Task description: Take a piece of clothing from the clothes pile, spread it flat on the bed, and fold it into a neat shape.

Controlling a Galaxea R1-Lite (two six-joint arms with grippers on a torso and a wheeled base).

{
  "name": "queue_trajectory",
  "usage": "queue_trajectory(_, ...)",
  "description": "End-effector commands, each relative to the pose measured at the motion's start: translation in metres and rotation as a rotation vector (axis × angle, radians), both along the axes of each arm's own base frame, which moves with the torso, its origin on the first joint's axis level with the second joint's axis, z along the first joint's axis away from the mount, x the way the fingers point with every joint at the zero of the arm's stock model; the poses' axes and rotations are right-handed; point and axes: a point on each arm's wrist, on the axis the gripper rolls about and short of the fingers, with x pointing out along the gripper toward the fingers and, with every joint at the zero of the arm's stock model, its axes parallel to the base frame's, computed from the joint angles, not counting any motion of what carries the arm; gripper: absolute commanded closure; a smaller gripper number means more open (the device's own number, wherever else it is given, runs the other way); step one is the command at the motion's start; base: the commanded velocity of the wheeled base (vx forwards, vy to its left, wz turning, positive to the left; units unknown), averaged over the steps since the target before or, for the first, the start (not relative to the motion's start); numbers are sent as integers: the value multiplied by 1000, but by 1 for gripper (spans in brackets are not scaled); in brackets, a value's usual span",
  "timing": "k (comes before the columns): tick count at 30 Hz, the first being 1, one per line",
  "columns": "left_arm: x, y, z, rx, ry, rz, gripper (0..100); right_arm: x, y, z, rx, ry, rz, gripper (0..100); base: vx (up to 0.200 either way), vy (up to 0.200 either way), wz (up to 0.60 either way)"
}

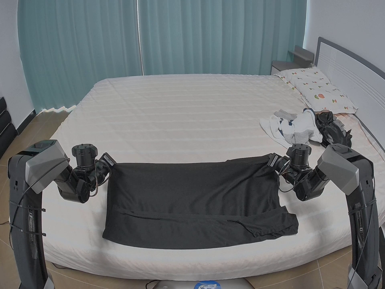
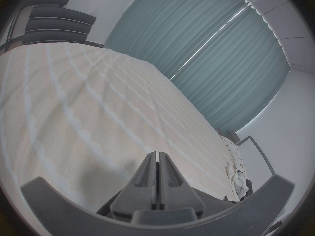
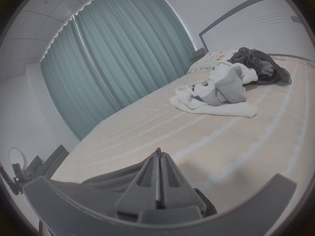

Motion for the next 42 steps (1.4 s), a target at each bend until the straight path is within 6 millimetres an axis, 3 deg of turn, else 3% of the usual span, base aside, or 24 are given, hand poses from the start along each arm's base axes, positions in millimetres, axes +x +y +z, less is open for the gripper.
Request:
queue_trajectory(1, -11, 4, -6, 0, -19, -9, 100, -8, -1, -4, 18, 10, 4, 100, 0, 0, 0)
queue_trajectory(10, -38, 6, -8, 33, 0, -150, 100, -23, -7, -9, 26, -11, -3, 100, 0, 0, 0)
queue_trajectory(26, -47, 13, -29, 176, 53, -197, 100, -59, -7, -27, 5, 92, 73, 100, 0, 0, 0)
queue_trajectory(42, -75, 13, -47, 328, 128, -355, 100, -82, -7, -38, -38, 108, 101, 100, 0, 0, 0)
